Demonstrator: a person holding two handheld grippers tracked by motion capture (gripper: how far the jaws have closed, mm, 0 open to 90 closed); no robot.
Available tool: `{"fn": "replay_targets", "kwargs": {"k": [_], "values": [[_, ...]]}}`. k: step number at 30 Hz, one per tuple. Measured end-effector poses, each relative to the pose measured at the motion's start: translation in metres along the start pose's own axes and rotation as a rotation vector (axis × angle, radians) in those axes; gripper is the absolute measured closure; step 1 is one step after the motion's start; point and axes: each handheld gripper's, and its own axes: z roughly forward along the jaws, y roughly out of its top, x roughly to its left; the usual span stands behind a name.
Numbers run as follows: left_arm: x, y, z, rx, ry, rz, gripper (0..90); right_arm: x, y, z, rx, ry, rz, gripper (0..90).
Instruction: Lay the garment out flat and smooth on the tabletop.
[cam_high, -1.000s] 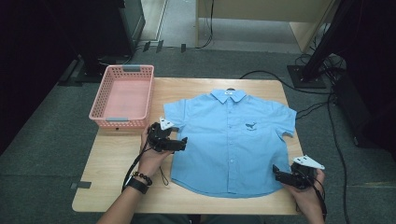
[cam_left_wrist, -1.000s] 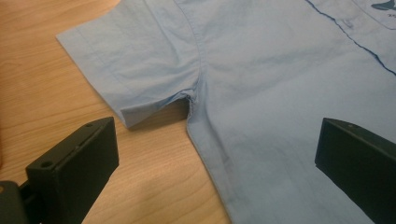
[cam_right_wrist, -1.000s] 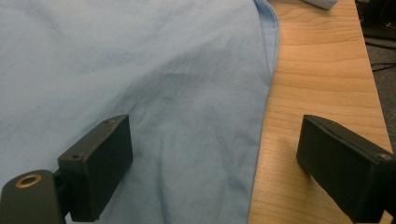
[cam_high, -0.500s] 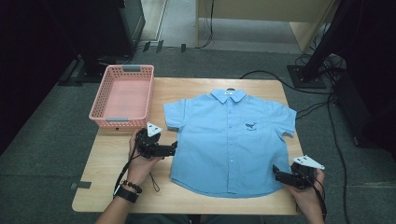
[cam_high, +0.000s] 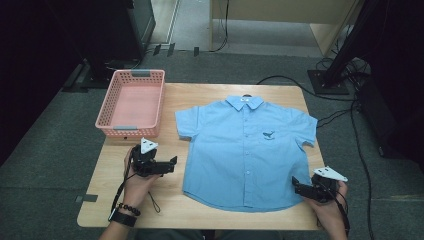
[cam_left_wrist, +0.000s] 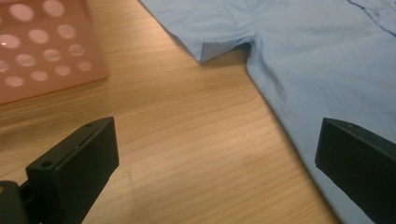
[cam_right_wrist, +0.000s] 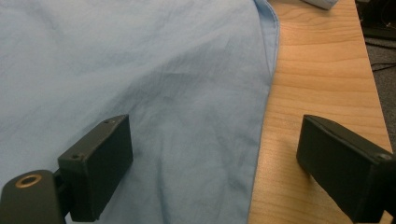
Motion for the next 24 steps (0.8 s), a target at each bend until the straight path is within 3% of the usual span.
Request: {"fn": "replay_targets", "kwargs": {"k": [12, 24], "values": [[0.029, -0.031, -0.019, 0.015, 0.047, -0.064, 0.0, 0.000, 0.000, 0.000, 0.001, 0.001, -0.001, 10.3], [0.051, -0.054, -0.038, 0.025, 0.101, -0.100, 0.0, 0.000, 0.000, 0.000, 0.001, 0.003, -0.004, 10.4]]}}
